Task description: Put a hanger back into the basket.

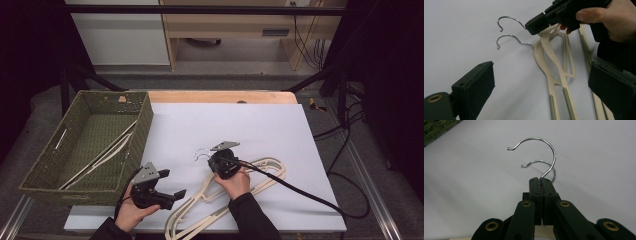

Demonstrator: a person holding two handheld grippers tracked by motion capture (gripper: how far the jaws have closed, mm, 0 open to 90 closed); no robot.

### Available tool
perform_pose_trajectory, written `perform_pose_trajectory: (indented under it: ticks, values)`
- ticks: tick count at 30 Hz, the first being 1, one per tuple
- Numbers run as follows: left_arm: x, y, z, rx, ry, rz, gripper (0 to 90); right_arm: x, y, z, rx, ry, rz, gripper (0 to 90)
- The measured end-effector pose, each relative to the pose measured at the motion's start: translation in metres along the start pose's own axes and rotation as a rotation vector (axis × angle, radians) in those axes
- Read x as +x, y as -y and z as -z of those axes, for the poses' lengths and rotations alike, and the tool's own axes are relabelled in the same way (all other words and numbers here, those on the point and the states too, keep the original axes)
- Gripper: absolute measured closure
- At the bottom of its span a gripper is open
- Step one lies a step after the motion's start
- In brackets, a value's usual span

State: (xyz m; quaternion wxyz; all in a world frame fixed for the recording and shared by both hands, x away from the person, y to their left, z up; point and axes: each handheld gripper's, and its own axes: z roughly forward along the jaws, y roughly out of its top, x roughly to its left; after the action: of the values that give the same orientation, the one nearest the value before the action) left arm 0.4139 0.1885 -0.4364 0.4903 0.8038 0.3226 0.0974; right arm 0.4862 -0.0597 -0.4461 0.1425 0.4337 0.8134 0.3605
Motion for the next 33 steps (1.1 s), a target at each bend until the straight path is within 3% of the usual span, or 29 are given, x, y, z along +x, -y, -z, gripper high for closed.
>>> perform_pose_trajectory:
  ticks: [9, 13, 14, 18, 27, 33]
  values:
    - [-0.008, -0.022, -0.027, 0.017, 0.052, 0.004, 13.3, 0.002, -0.002, 0.021, -0.051, -0.017, 0.012, 89.3]
    - [-0.012, -0.025, -0.044, 0.050, 0.072, 0.001, 18.6, 0.001, 0.000, 0.027, -0.084, -0.028, 0.040, 89.3]
    - [-0.013, -0.025, -0.049, 0.063, 0.080, 0.002, 20.0, 0.003, 0.000, 0.028, -0.083, -0.027, 0.016, 89.3]
    - [-0.014, -0.025, -0.062, 0.100, 0.094, -0.003, 27.1, 0.000, 0.002, 0.032, -0.101, -0.036, 0.038, 89.3]
    - [-0.015, -0.025, -0.077, 0.146, 0.113, 0.008, 43.4, 0.001, 0.003, 0.041, -0.126, -0.045, 0.050, 89.2]
    - [-0.016, -0.026, -0.083, 0.159, 0.162, 0.035, 52.3, 0.002, 0.003, 0.046, -0.136, -0.049, 0.061, 89.2]
